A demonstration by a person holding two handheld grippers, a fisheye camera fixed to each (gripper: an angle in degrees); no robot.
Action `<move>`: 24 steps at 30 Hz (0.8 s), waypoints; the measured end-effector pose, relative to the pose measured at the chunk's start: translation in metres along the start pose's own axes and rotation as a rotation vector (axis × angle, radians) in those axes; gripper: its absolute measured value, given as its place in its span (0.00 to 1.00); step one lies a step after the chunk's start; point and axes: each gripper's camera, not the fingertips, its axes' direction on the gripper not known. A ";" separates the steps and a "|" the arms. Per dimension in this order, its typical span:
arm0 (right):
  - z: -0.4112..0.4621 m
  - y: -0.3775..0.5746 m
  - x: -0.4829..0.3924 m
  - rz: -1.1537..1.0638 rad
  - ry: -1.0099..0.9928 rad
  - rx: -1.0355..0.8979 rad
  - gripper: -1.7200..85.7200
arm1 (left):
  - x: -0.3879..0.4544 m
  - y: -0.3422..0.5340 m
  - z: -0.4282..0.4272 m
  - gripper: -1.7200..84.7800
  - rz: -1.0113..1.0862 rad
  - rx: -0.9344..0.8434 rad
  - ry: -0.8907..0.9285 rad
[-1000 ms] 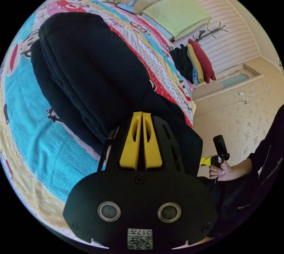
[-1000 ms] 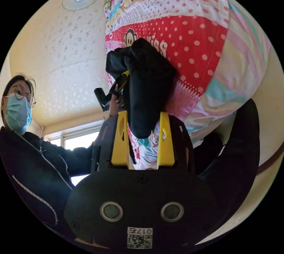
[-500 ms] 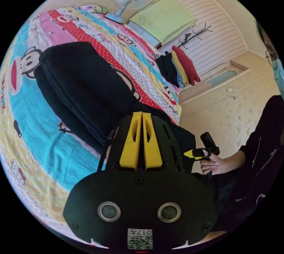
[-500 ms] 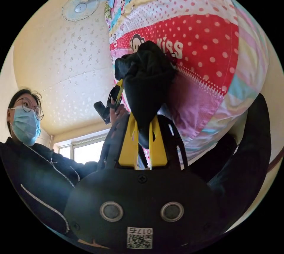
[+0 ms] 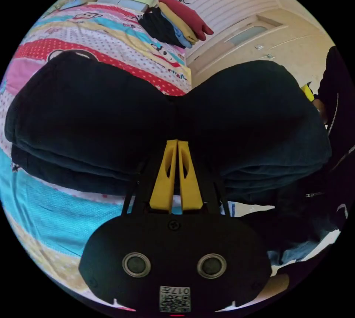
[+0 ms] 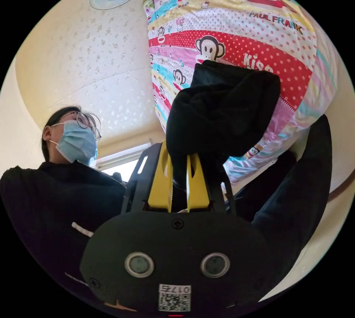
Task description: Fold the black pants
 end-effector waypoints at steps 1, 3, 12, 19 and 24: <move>0.001 -0.004 -0.001 -0.005 0.005 -0.011 0.09 | -0.002 0.008 0.003 0.01 -0.036 0.027 -0.003; 0.006 -0.022 -0.005 0.003 -0.070 0.003 0.09 | -0.010 0.023 -0.013 0.01 -0.118 0.125 -0.021; 0.071 -0.112 -0.049 0.072 -0.093 0.016 0.09 | -0.075 0.092 -0.043 0.01 -0.263 0.353 0.197; 0.133 -0.187 -0.068 0.110 0.033 0.031 0.10 | -0.101 0.130 -0.061 0.01 -0.407 0.495 0.230; 0.173 -0.236 -0.074 0.085 0.257 -0.052 0.13 | -0.096 0.161 -0.061 0.01 -0.505 0.601 0.231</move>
